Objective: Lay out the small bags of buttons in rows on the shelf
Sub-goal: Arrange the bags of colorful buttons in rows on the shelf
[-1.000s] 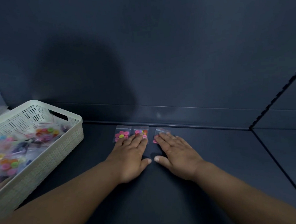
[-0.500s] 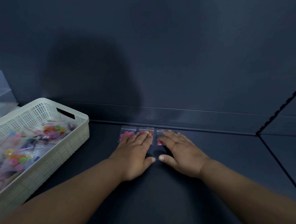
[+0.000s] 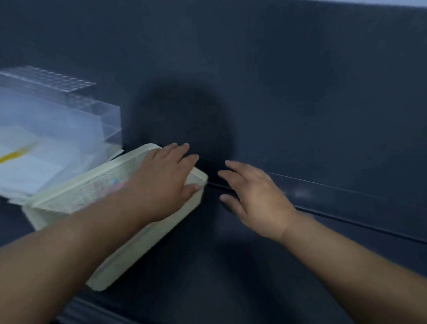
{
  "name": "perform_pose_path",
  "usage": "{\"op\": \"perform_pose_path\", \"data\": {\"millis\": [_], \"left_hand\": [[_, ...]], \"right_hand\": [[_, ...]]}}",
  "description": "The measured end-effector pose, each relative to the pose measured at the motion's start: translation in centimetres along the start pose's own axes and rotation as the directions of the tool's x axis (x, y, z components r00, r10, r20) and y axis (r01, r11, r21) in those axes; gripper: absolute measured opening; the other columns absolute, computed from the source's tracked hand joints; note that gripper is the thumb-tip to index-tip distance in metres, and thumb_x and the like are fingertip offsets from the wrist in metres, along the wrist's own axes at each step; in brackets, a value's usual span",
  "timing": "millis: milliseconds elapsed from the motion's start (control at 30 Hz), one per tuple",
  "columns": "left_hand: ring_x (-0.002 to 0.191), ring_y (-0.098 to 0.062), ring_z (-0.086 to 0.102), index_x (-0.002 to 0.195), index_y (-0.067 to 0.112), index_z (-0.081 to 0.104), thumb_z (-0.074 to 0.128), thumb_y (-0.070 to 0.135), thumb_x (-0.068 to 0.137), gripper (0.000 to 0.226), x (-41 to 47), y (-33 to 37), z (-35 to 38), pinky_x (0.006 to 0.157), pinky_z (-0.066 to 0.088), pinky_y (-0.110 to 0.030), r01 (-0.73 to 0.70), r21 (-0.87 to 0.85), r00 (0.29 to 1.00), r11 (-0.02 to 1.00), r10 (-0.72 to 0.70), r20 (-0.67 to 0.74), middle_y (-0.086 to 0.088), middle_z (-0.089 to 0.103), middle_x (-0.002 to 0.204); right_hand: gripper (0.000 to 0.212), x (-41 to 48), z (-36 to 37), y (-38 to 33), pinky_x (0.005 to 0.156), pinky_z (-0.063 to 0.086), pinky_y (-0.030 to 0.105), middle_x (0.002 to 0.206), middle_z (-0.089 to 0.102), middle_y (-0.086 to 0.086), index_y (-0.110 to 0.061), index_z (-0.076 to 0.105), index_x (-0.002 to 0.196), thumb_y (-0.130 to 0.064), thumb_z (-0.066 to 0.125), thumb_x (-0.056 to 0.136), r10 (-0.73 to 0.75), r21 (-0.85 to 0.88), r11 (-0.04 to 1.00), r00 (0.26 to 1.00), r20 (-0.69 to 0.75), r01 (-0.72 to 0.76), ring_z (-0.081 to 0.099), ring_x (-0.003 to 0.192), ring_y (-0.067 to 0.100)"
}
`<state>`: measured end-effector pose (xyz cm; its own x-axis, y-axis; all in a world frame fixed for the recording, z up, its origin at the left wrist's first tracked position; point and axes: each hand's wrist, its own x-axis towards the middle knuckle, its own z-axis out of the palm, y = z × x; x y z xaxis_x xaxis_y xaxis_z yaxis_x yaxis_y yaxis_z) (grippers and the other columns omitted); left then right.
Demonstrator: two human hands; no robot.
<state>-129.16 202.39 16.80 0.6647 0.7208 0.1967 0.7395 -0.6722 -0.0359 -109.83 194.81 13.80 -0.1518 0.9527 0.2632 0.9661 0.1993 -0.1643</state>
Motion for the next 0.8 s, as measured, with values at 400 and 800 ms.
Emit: {"op": "perform_pose_path", "data": {"millis": [400,800], "left_hand": [[0.137,-0.023,0.031,0.148,0.019,0.025,0.039,0.047,0.095,0.061,-6.9,-13.0,0.7,0.11,0.023,-0.035,0.276,0.064,0.948,0.959,-0.282,0.144,-0.005,0.032,0.15],[0.135,-0.024,0.029,0.146,0.021,0.023,0.023,0.055,0.083,0.071,-7.0,-15.1,2.7,0.111,0.022,-0.036,0.215,-0.104,0.967,0.971,-0.196,0.165,-0.006,0.028,0.15]], "right_hand": [[0.044,10.1,4.4,-10.3,0.104,0.03,0.025,0.135,0.048,0.002,-0.018,0.05,0.133,-0.027,0.057,0.09,-0.126,0.18,0.98,0.963,0.239,0.084,0.043,0.126,0.019],[0.056,15.9,8.2,-9.5,0.087,0.048,0.023,0.113,0.064,-0.005,-0.031,0.053,0.129,-0.007,0.058,0.078,0.124,0.17,0.951,0.825,0.551,-0.257,0.061,0.101,0.016]]}}
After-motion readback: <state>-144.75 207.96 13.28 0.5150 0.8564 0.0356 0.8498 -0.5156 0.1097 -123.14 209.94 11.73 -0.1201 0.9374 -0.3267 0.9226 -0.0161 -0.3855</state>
